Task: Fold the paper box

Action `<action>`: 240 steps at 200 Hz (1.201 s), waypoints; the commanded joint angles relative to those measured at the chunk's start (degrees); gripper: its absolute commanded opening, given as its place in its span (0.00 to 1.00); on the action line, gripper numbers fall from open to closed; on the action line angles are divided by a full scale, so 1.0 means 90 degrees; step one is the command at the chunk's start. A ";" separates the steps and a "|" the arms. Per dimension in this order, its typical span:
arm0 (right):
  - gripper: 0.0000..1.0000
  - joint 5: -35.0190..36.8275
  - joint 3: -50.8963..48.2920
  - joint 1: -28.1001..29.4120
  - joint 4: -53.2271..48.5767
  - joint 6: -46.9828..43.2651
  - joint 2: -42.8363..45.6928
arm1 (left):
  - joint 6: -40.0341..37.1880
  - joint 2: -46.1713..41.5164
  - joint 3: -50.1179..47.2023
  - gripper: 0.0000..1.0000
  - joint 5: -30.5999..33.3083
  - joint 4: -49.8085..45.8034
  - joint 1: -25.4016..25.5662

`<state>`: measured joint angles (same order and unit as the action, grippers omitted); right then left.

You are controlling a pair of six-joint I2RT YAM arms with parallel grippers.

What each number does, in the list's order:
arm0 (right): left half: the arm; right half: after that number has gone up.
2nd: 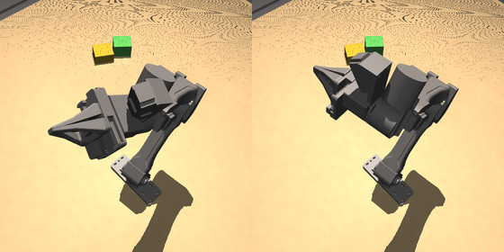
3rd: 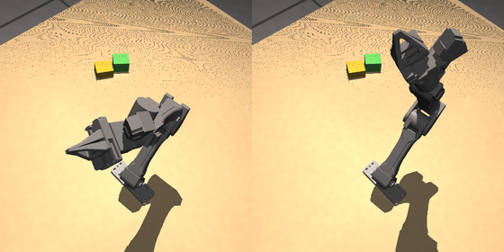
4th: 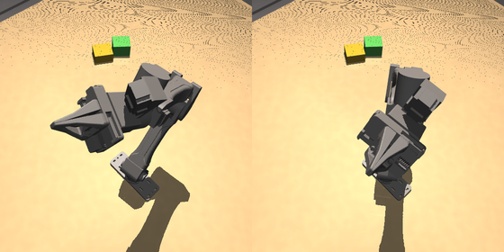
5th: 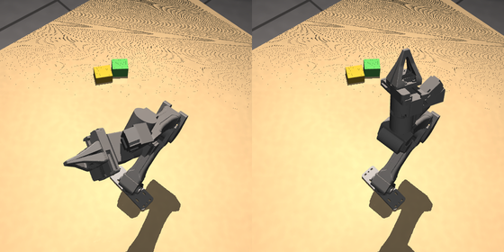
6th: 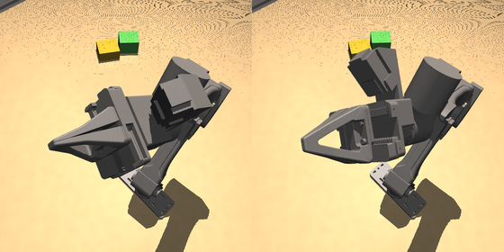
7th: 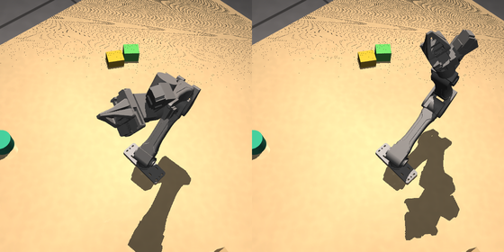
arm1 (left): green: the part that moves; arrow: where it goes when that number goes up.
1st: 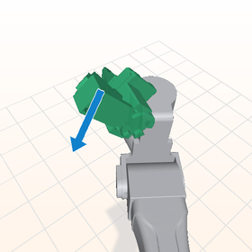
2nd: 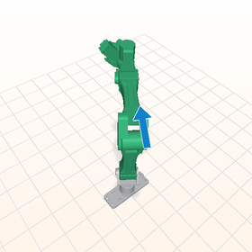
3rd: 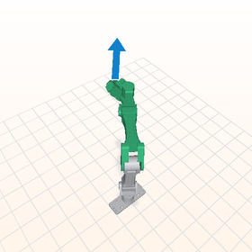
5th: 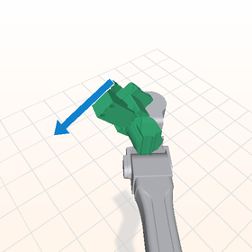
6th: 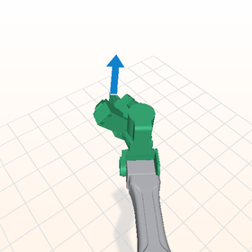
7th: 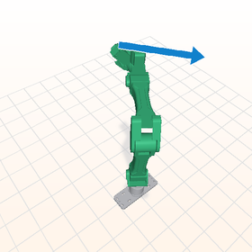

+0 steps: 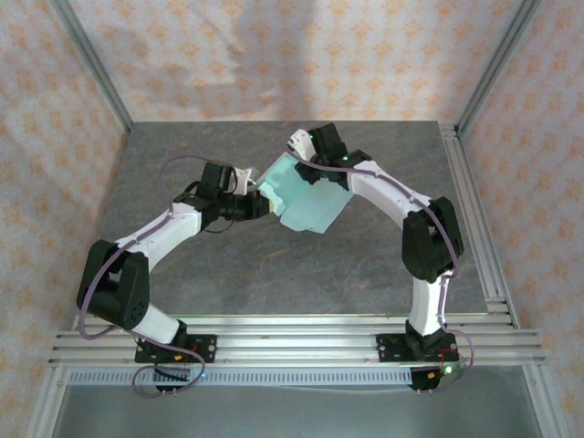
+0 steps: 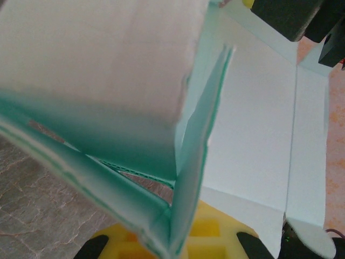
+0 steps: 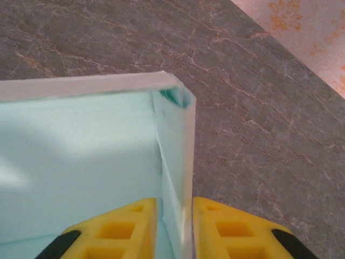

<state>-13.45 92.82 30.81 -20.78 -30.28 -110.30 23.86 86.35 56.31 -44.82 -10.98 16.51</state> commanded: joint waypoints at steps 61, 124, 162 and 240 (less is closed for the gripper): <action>0.25 -0.0030 0.0220 -0.0064 -0.0051 0.0085 -0.0118 | -0.0181 -0.0170 0.0121 0.04 -0.0091 0.0000 0.0070; 0.32 -0.0866 -0.0196 -0.0306 0.0328 0.0722 0.0216 | -0.0084 -0.0102 -0.0207 0.04 0.0164 -0.0006 0.0069; 0.44 -0.1297 -0.0414 -0.0347 0.0557 0.1022 0.0389 | 0.0051 -0.0155 -0.0644 0.06 0.0541 0.0003 0.0069; 0.60 -0.0931 -0.0328 -0.0383 0.0234 0.1651 0.0274 | 0.0396 -0.0116 -0.1567 0.06 0.0861 0.0570 -0.0022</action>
<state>-23.92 87.77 27.68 -16.84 -18.15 -107.77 26.09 85.65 43.90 -38.41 -8.82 16.51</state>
